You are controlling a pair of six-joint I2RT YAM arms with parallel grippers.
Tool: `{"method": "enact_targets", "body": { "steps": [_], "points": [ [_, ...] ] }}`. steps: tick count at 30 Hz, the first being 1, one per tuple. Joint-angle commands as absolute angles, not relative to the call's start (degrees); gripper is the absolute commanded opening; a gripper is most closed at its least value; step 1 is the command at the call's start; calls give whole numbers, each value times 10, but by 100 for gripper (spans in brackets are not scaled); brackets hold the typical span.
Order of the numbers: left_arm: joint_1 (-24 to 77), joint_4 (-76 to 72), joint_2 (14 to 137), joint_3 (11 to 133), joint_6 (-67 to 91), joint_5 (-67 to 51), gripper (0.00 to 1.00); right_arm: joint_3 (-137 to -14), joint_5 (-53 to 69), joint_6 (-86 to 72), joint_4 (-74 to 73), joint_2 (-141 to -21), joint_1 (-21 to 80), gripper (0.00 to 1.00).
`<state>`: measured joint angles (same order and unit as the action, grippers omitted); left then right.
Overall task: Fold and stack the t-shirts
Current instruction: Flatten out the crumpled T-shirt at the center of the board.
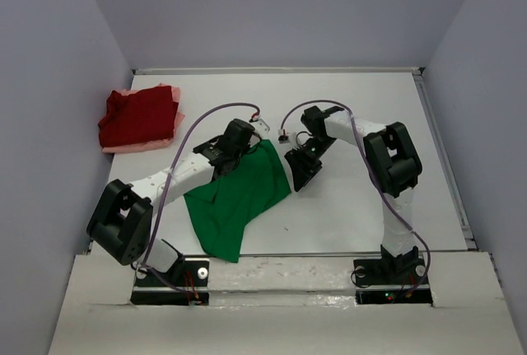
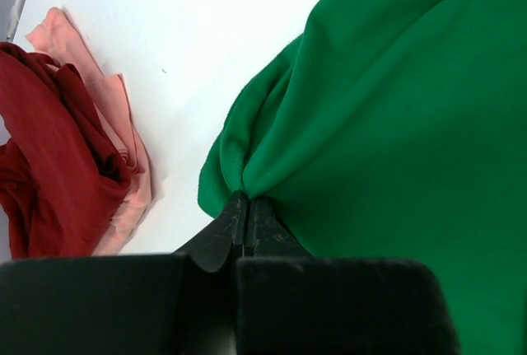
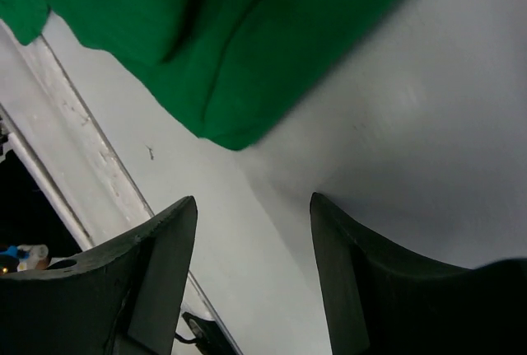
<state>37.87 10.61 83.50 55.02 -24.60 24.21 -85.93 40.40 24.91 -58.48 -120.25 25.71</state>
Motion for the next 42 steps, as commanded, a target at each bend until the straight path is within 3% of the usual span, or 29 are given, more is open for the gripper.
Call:
{"method": "enact_targets", "body": {
  "steps": [1,10,13,14,17,22,30,42],
  "points": [
    [380,98,832,561,-245,255,0,-907,451,272,-608,-1250,289,63],
    [381,100,833,555,-247,263,0,-1025,474,279,-644,-1354,322,61],
    [381,99,829,550,-248,267,0,-1044,469,277,-645,-1377,337,44],
    [380,99,827,548,-250,270,0,-1047,468,276,-645,-1382,337,25],
    [380,96,818,539,-256,279,0,-1036,454,268,-629,-1379,342,0],
    [380,72,806,533,-281,314,0,-949,349,242,-571,-1292,342,0],
    [372,4,774,592,-373,388,0,-926,226,220,-542,-1069,293,0],
    [367,-18,744,712,-471,430,0,-983,141,234,-568,-948,246,0]
  ]
}}
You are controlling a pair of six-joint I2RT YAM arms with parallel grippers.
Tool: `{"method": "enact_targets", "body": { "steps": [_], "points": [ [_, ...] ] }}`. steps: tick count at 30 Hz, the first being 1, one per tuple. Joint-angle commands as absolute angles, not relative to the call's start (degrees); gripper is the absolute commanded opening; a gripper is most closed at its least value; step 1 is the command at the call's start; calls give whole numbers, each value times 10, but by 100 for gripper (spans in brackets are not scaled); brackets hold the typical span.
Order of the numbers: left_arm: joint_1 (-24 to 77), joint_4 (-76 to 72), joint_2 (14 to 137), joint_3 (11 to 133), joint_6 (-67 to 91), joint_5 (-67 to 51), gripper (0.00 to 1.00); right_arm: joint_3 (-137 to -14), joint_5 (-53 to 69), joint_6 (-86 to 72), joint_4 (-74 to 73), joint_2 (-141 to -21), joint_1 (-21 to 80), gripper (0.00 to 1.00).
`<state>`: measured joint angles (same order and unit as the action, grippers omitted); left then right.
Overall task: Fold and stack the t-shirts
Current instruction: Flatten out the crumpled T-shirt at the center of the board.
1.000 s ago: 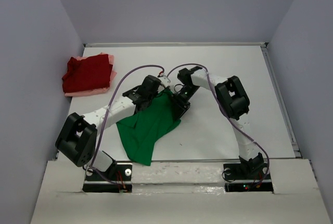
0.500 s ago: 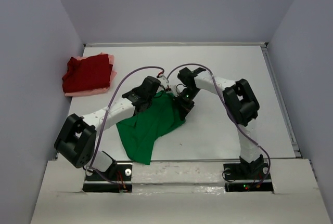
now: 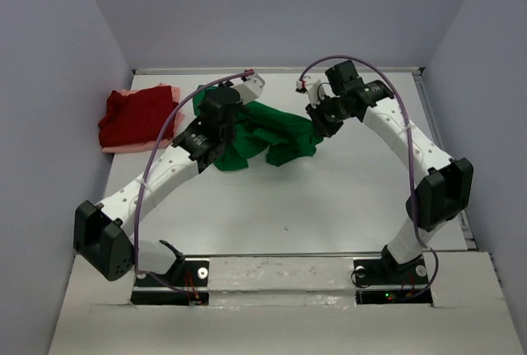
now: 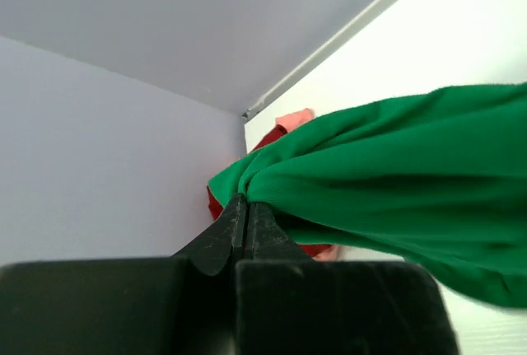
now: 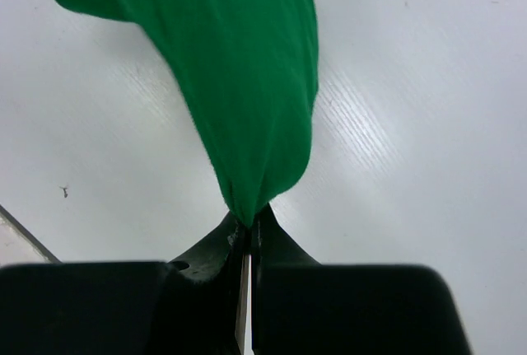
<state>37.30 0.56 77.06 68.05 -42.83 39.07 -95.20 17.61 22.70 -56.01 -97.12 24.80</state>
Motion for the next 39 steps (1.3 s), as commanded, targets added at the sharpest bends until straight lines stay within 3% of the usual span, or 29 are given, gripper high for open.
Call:
{"method": "enact_targets", "body": {
  "steps": [1,18,31,36,39],
  "points": [
    [366,-14,741,716,-474,430,0,-993,135,238,-570,-946,241,0],
    [365,-30,708,651,-475,443,0,-1038,47,265,-560,-898,213,0],
    [364,-19,718,769,-493,453,0,-1077,-58,282,-523,-839,184,0],
    [338,95,724,866,-375,368,0,-1096,-76,279,-509,-811,157,0],
    [323,127,710,866,-358,335,0,-1078,-94,287,-498,-781,140,0]
  ]
}}
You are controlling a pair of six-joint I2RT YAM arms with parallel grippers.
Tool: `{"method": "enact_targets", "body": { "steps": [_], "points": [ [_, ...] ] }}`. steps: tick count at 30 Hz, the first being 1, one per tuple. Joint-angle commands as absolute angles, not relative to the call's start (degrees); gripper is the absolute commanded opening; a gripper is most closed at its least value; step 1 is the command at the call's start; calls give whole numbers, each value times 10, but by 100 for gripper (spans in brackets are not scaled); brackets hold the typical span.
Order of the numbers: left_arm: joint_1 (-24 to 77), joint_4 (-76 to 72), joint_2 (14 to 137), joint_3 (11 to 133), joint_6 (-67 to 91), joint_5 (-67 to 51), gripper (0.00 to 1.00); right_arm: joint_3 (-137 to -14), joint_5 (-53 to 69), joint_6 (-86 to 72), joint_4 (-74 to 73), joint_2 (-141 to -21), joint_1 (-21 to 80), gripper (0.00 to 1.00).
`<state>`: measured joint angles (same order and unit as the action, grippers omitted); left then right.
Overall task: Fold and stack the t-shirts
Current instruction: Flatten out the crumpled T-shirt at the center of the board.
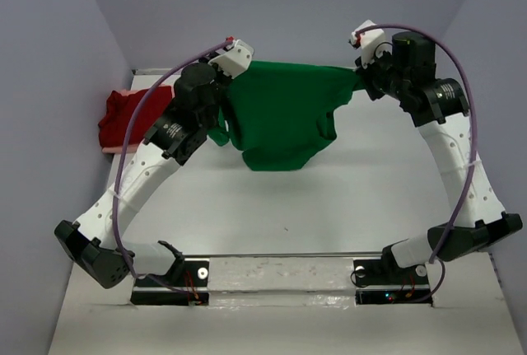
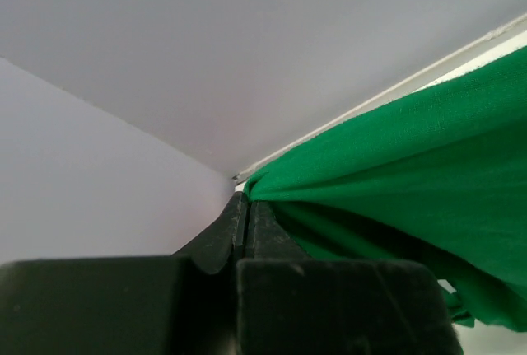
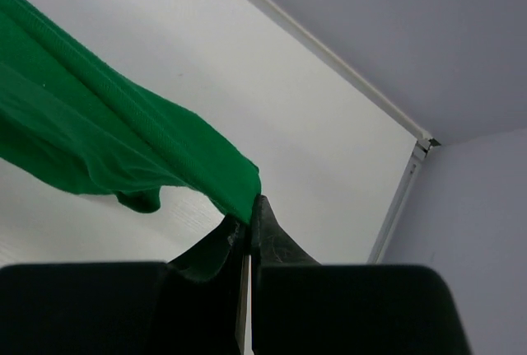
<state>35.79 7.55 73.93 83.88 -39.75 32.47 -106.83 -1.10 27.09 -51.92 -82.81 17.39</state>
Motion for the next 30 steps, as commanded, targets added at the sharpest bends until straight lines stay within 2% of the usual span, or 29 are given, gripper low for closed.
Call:
{"method": "enact_targets", "body": {
  "steps": [1,6,15,24,30],
  "points": [
    [318,132,700,862,-356,333,0,-1067,-95,289,-497,-774,130,0],
    [278,159,657,864,-338,271,0,-1052,-82,284,-496,-716,106,0],
    [204,227,618,898,-292,105,0,-1070,-43,267,-510,-693,87,0],
    [203,210,627,795,-301,35,0,-987,-59,294,-466,-707,87,0],
    [211,180,677,747,-308,50,0,-937,-97,311,-396,-770,87,0]
  ]
}}
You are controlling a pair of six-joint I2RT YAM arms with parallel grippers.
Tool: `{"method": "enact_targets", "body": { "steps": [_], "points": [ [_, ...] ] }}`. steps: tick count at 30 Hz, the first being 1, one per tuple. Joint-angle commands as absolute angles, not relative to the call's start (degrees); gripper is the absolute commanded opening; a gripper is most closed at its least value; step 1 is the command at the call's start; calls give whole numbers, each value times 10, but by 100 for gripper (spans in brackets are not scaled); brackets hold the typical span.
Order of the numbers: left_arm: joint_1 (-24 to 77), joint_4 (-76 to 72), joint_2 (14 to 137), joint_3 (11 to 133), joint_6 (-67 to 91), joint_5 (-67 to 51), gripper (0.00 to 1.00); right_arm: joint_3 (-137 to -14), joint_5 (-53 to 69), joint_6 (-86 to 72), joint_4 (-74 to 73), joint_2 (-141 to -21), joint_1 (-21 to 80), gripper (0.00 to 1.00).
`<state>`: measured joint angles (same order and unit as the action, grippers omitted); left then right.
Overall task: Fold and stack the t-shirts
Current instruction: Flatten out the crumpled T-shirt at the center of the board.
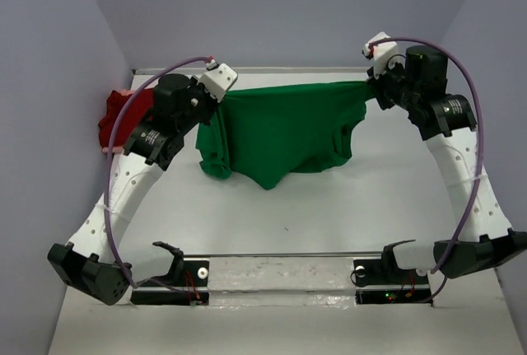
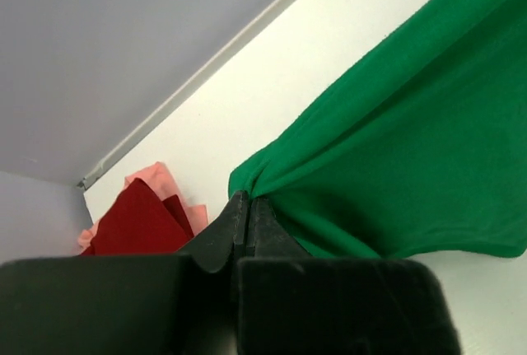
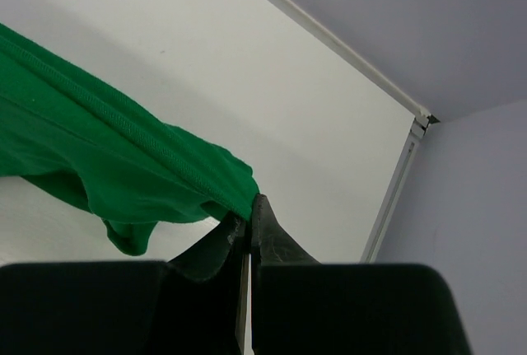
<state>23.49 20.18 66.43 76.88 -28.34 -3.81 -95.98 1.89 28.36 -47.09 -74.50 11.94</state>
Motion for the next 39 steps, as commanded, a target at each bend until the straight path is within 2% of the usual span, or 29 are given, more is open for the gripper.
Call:
{"method": "enact_targets", "body": {
  "steps": [1,3,5,6,7,8,9,10,11,20,25,26,29,39],
  "points": [
    [215,175,684,742,-311,58,3,-931,-100,312,-386,-779,87,0],
    [228,161,704,732,-314,81,26,-922,-105,316,-373,-797,87,1],
    [236,156,715,727,-316,84,51,-922,-106,312,-373,-824,87,23],
    [243,156,718,726,-316,83,60,-921,-104,311,-373,-829,87,58],
    [246,156,720,727,-317,82,67,-919,-101,310,-372,-832,87,75],
    [251,158,722,728,-318,81,76,-919,-95,309,-371,-836,87,85],
    [252,160,722,729,-318,79,79,-920,-92,307,-370,-838,87,94],
    [253,162,723,732,-318,76,84,-921,-89,307,-371,-838,87,97],
    [254,165,723,733,-319,76,87,-924,-84,305,-371,-840,87,97],
    [254,121,713,654,-299,37,88,-881,-33,283,-390,-832,87,100],
    [254,84,749,602,-287,-89,84,-804,-17,267,-393,-829,87,94],
    [257,89,774,606,-286,-120,82,-794,-14,263,-393,-829,87,93],
    [275,105,836,634,-287,-107,77,-759,-9,252,-393,-825,87,92],
    [294,152,924,718,-380,-184,75,-689,11,223,-382,-831,87,91]
  ]
}}
